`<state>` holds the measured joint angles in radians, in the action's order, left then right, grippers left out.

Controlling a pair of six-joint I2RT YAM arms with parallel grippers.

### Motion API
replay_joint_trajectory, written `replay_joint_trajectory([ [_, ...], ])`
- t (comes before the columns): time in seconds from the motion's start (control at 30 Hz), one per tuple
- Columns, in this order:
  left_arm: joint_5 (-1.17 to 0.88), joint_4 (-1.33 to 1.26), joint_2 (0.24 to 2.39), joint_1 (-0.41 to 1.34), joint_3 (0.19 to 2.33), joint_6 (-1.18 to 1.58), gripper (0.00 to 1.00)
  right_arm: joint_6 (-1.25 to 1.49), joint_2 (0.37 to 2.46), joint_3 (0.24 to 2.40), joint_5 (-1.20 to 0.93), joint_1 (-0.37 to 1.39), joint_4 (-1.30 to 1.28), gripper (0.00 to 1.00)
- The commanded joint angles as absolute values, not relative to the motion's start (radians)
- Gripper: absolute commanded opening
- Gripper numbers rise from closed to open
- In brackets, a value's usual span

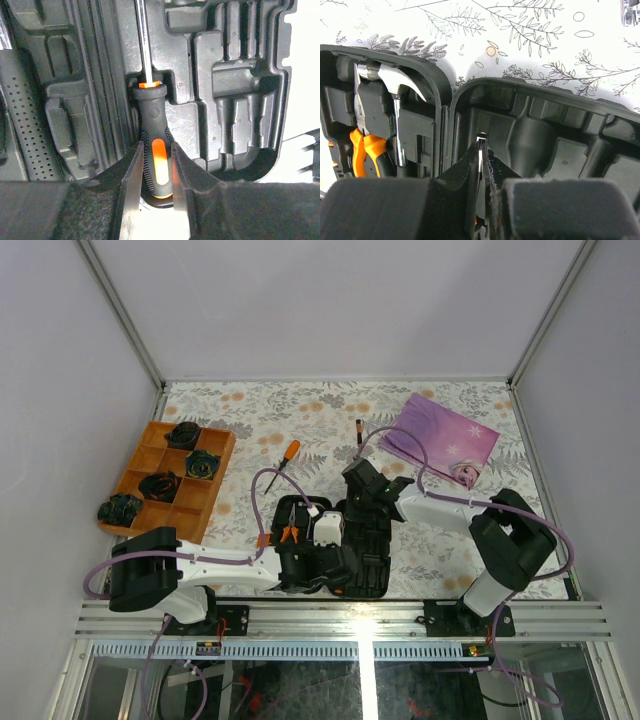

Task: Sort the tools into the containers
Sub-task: Adjust the screwdriver in the storage box.

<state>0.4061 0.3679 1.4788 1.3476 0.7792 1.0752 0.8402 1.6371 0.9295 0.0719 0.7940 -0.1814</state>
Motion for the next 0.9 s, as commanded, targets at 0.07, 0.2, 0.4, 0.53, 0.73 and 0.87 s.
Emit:
replay_joint_trajectory([
  [0.07,0.310,0.561,1.543,1.366,0.715,1.048,0.11,0.785,1.703,0.992,0.136,0.806,-0.293,0.05],
  [0.2,0.303,0.560,1.541,1.370,0.718,1.041,0.09,0.737,1.779,1.044,0.143,0.808,-0.381,0.00],
  [0.4,0.287,0.546,1.531,1.373,0.714,1.039,0.00,0.702,1.845,1.057,0.131,0.808,-0.430,0.00],
  [0.53,0.282,0.546,1.536,1.375,0.716,1.041,0.00,0.699,1.859,1.038,0.121,0.808,-0.428,0.00],
  [0.73,0.284,0.546,1.529,1.377,0.714,1.050,0.00,0.738,1.667,0.977,0.248,0.808,-0.380,0.02],
  [0.87,0.282,0.539,1.534,1.377,0.711,1.052,0.00,0.754,1.502,0.961,0.302,0.808,-0.318,0.10],
])
